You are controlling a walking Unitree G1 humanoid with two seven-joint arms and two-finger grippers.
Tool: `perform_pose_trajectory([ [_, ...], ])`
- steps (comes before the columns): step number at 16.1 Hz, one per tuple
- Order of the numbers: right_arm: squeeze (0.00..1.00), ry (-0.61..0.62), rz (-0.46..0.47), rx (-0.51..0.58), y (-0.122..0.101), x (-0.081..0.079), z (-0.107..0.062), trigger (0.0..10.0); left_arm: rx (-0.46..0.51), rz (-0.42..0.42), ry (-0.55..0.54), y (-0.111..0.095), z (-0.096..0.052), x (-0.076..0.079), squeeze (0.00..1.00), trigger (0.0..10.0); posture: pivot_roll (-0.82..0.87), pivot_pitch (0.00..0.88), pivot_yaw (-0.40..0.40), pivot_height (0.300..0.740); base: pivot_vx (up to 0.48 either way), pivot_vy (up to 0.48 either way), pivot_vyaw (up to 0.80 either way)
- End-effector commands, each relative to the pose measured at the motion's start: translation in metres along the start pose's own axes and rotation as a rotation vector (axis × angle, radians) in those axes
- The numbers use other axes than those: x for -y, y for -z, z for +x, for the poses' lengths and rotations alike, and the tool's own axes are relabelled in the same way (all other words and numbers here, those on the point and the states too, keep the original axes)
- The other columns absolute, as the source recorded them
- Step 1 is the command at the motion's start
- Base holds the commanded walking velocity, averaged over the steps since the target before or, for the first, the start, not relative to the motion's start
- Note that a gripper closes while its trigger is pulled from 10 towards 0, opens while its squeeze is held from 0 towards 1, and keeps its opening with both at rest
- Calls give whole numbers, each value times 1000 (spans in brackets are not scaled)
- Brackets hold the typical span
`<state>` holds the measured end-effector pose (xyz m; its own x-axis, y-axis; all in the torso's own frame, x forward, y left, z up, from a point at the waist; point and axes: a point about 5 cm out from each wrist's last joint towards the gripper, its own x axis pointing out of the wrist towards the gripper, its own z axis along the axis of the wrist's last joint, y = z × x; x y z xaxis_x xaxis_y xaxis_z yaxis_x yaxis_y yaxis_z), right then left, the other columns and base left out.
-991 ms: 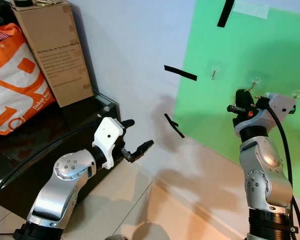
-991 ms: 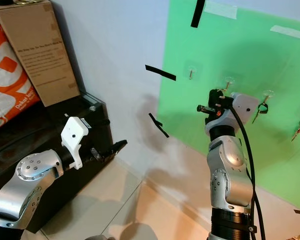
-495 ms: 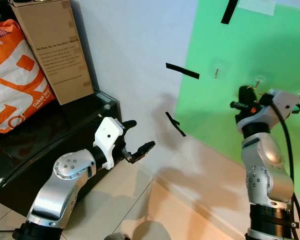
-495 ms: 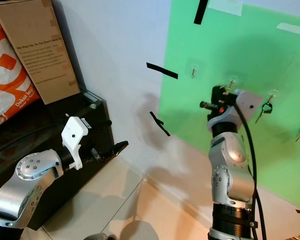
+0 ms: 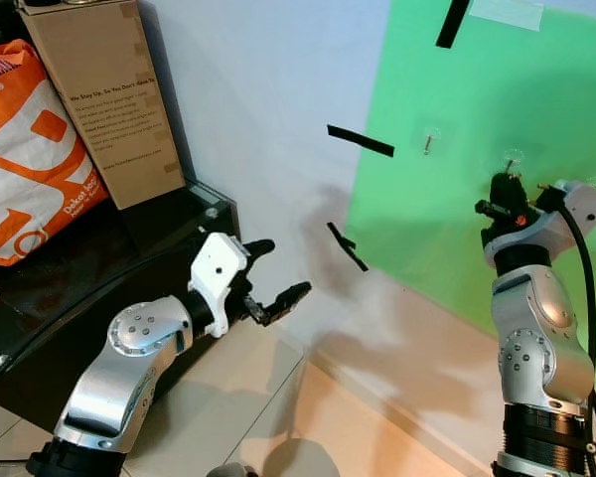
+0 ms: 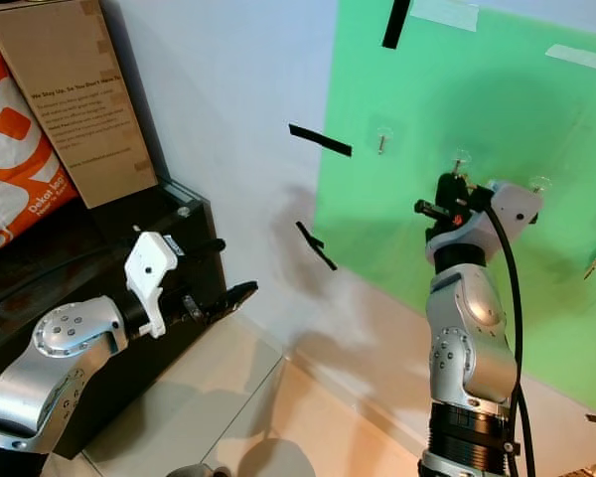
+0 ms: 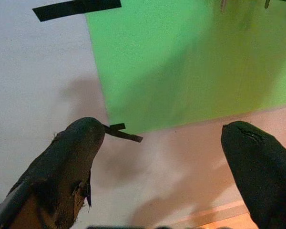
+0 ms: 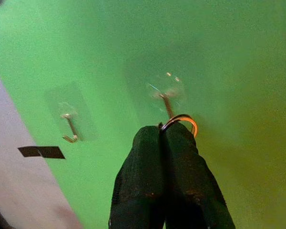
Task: Hang keys on a hook
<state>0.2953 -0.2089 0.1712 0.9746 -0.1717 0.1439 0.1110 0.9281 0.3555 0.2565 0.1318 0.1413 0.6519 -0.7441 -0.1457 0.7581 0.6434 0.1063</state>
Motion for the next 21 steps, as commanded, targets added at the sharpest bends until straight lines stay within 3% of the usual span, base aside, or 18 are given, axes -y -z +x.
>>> perform_pose_trajectory([
  [1, 0, 30, 16, -25, 4, 7, -1, 10000, 7, 20, 19, -5, 1, 2, 0, 10000, 25, 0, 4, 740, 0, 0, 0],
  [5, 0, 82, 54, -50, 8, 20, -4, 10000, 2, 21, 22, -4, 1, 2, 0, 10000, 21, 0, 8, 740, 0, 0, 0],
  [7, 0, 36, 82, -84, 12, 20, -6, 10000, 1, 22, 25, -4, 2, 2, 0, 10000, 19, 0, 10, 740, 0, 0, 0],
  [10, 0, -281, 227, -173, 16, -4, -15, 10000, 0, 28, 34, -5, 3, 2, 0, 10000, 16, 0, 14, 740, 0, 0, 0],
  [16, 0, -632, 505, -156, -8, -26, -24, 10000, 0, 30, 48, -4, 4, 3, 0, 10000, 15, 0, 11, 740, 0, 0, 0],
  [19, 0, -665, 503, -182, -7, -29, -25, 10000, 0, 30, 51, -4, 4, 4, 0, 10000, 17, 0, 8, 740, 0, 0, 0],
  [21, 0, -558, 387, -162, -7, -20, -15, 10000, -2, 32, 57, -3, 4, 4, 0, 10000, 16, 0, 10, 740, 0, 0, 0],
])
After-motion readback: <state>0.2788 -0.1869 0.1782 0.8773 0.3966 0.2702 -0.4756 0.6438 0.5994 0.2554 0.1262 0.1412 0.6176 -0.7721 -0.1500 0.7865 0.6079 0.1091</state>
